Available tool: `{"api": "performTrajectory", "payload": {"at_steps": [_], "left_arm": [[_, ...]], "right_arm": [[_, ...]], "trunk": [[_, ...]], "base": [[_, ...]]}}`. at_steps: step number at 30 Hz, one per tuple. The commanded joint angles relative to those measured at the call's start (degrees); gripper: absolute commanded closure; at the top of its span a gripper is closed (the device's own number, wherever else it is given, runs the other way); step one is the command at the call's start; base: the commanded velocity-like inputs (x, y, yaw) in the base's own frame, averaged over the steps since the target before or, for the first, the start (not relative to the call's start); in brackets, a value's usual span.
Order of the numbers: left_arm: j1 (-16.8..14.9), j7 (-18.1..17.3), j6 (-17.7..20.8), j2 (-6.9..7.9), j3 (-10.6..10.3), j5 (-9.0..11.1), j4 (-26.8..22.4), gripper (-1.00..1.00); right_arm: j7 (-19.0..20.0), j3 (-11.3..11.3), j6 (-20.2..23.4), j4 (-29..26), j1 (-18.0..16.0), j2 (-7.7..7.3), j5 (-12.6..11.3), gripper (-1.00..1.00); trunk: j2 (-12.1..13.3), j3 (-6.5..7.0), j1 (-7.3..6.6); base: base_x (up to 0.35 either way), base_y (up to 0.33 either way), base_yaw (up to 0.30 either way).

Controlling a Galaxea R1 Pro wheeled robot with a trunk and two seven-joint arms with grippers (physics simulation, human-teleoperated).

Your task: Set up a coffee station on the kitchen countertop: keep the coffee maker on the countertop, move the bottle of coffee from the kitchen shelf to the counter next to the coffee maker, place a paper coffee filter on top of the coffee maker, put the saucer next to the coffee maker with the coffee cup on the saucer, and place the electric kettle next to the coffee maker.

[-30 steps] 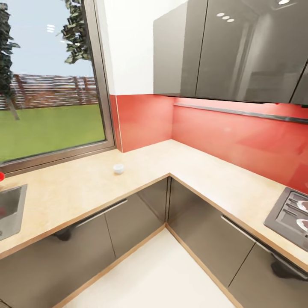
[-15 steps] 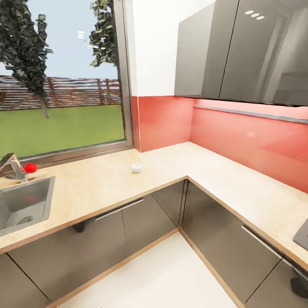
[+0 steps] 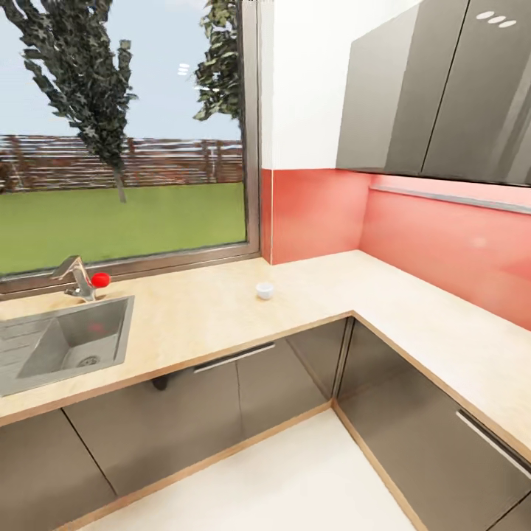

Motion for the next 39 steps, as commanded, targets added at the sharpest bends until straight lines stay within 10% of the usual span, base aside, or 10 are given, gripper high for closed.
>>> {"api": "performTrajectory", "payload": {"at_steps": [1,39], "left_arm": [[-0.08,0.21,-0.25,-0.01,0.4,-0.59,0.11,-1.0],[-0.05,0.21,-0.31,-0.45,0.48,-0.61,0.11,-1.0]], "right_arm": [[0.19,-0.1,0.29,-0.11,-0.01,-0.02,-0.6,-1.0],[0.19,-0.1,0.25,-0.14,-0.01,-0.11,-0.61,-1.0]], "trunk": [[-0.12,-0.09,0.03],[-0.12,1.25,0.03]], "base": [[0.041,-0.126,0.27],[-0.047,-0.196,0.27]]}}
